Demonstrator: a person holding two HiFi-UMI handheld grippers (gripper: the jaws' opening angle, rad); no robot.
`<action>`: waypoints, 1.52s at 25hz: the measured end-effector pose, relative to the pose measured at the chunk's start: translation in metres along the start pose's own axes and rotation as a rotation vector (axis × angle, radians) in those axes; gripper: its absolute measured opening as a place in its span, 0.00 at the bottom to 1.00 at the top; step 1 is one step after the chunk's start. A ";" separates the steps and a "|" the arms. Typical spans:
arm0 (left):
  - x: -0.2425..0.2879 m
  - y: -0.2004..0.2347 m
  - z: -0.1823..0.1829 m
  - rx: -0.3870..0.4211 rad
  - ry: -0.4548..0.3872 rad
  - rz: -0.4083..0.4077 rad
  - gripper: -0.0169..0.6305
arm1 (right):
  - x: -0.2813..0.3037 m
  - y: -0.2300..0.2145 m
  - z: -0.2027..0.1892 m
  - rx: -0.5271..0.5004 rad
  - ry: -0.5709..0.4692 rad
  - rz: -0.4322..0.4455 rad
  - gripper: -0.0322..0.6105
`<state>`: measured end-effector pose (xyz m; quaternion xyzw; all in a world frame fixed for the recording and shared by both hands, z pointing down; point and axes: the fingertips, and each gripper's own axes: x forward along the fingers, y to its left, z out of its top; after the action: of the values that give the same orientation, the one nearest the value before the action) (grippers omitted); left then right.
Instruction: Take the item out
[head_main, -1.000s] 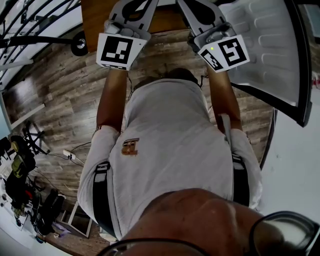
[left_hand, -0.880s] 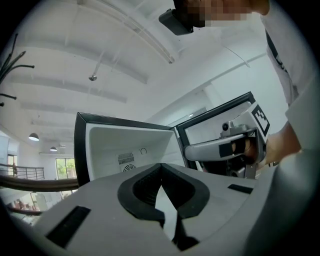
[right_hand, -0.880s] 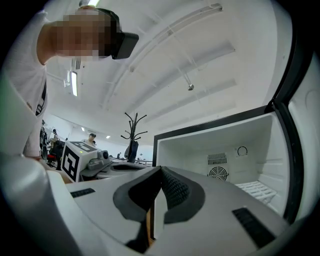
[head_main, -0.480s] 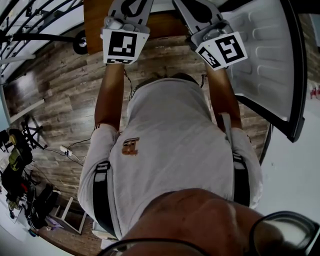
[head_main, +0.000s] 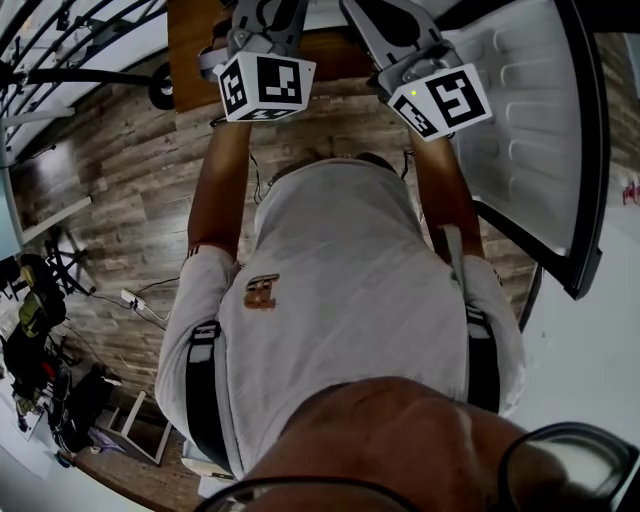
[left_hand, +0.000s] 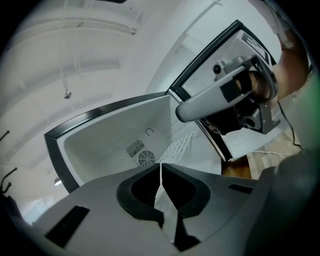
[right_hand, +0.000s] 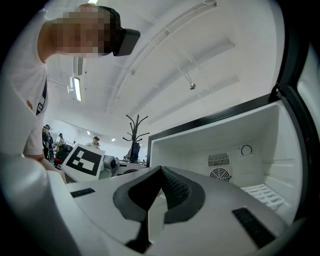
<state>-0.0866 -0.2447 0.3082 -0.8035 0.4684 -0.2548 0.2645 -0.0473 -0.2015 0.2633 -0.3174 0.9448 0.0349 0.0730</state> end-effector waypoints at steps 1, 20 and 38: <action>0.003 -0.002 -0.002 0.018 0.016 0.002 0.06 | -0.001 -0.001 -0.001 0.001 -0.001 0.001 0.10; 0.050 -0.026 -0.040 0.449 0.314 0.038 0.25 | -0.023 -0.017 -0.011 0.030 0.002 0.015 0.10; 0.079 -0.027 -0.063 0.526 0.444 0.029 0.24 | -0.035 -0.023 -0.018 0.057 0.012 0.026 0.10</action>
<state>-0.0773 -0.3151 0.3848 -0.6260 0.4445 -0.5317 0.3577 -0.0078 -0.2009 0.2861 -0.3032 0.9499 0.0069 0.0760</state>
